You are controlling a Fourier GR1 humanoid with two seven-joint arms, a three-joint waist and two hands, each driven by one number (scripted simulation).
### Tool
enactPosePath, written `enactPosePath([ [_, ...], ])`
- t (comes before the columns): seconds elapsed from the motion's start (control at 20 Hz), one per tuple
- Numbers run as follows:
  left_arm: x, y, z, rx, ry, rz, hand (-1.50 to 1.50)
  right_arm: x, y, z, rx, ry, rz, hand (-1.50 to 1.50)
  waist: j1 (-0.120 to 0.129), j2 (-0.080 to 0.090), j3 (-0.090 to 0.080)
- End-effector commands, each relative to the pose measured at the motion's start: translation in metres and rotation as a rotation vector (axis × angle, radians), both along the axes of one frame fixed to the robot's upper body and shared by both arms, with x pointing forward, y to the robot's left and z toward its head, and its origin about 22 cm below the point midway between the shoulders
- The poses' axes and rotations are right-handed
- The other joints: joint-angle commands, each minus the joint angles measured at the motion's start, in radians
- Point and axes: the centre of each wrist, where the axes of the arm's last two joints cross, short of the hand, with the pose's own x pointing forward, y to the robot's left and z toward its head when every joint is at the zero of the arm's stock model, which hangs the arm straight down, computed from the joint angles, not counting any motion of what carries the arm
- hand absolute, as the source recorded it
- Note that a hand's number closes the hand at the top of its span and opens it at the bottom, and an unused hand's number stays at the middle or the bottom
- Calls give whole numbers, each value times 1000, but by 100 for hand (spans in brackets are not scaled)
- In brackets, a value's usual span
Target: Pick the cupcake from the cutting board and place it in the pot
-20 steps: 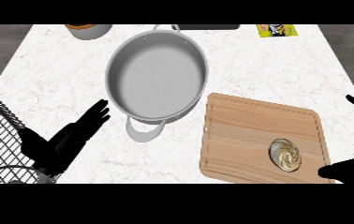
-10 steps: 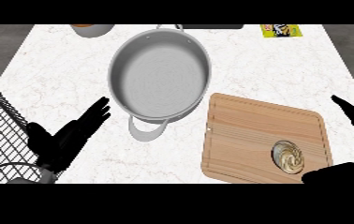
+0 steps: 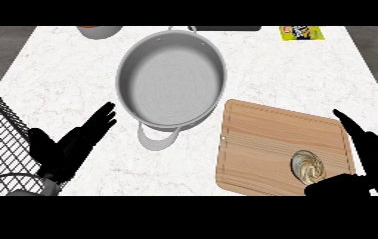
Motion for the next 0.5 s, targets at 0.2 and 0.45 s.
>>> enactPosePath([
  [0.2,9,-39,0,-101,-35,42,0,2,0,-27,-133,145,-121,-150,-13,-1,-3],
  [0.45,17,-56,10,-114,-25,65,0,-2,9,-39,-117,149,-109,-150,-15,-2,-3],
])
